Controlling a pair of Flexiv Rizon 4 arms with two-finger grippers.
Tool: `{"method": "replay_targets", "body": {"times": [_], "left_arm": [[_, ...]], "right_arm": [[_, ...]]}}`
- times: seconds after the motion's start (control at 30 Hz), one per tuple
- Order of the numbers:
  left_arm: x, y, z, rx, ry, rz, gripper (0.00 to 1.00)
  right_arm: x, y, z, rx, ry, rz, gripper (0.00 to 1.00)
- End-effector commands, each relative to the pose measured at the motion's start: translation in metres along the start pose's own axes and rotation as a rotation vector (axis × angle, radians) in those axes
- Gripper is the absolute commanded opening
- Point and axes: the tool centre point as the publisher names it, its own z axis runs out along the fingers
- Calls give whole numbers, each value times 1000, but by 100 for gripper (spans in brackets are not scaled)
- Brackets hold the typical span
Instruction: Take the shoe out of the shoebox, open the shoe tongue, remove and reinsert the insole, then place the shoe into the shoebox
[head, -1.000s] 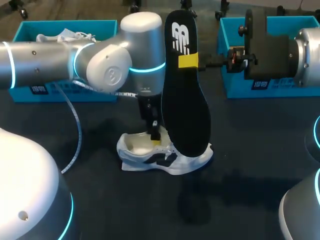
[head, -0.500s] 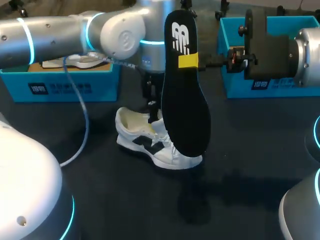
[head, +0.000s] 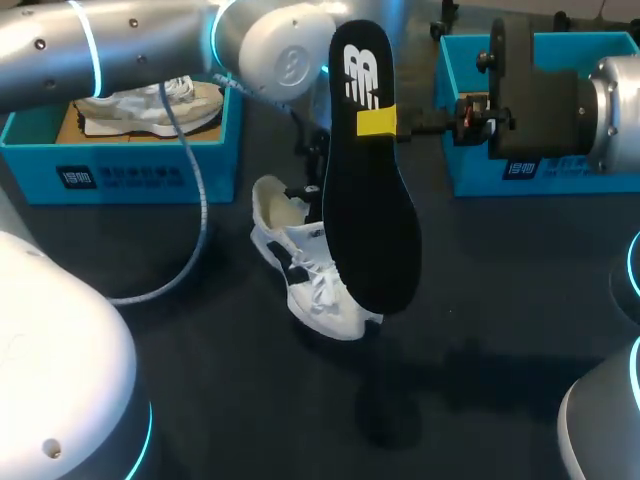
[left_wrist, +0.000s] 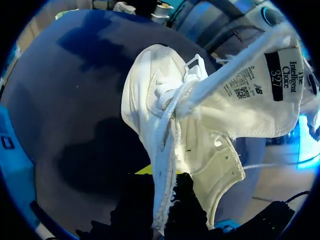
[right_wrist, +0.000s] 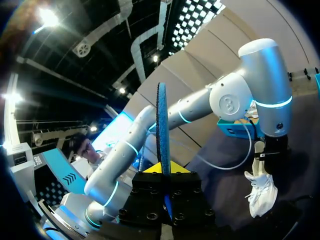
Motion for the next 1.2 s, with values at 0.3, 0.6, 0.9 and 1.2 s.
{"method": "replay_targets", "body": {"times": [0.3, 0.6, 0.9, 1.2], "left_arm": [[6, -5, -2, -195, -65, 243, 0], [-4, -9, -6, -181, -86, 255, 0], [-35, -20, -4, -205, -54, 361, 0], [-59, -29, 8, -218, -38, 382, 0]], "right_arm": [[-1, 0, 3, -3, 0, 0, 0], [-1, 0, 3, -3, 0, 0, 0], [-1, 0, 3, -3, 0, 0, 0], [-1, 0, 3, -3, 0, 0, 0]]}}
